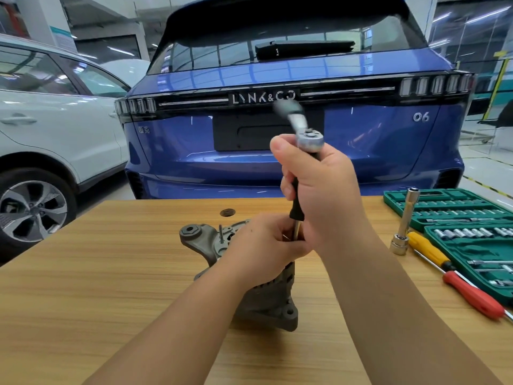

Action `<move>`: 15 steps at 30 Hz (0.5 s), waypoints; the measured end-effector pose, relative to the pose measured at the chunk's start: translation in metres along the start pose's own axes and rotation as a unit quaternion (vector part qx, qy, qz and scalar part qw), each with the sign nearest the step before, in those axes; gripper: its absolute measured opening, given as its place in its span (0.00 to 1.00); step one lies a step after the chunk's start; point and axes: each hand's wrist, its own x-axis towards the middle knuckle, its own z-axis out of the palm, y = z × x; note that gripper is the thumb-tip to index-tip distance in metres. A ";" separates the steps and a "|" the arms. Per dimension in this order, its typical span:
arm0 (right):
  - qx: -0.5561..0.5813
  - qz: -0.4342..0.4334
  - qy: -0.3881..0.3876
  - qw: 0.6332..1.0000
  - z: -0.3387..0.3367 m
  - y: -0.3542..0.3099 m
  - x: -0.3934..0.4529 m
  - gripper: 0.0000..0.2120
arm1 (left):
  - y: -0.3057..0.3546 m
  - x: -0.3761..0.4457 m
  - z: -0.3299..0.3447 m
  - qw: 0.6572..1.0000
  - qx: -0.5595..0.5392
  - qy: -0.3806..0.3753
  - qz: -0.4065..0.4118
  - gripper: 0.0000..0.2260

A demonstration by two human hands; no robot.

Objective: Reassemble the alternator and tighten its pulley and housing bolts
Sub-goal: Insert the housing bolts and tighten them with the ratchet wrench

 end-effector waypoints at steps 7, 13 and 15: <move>-0.028 -0.107 -0.069 0.991 0.007 0.004 -0.003 0.21 | -0.001 0.000 -0.002 0.999 -0.026 0.009 -0.018 0.05; 0.059 -0.064 -0.119 0.989 0.006 0.004 -0.003 0.23 | -0.005 0.002 0.004 0.998 -0.027 0.036 -0.045 0.11; 0.136 -0.010 -0.148 0.980 0.003 0.001 -0.002 0.21 | -0.003 -0.002 0.003 0.997 -0.032 0.022 -0.061 0.16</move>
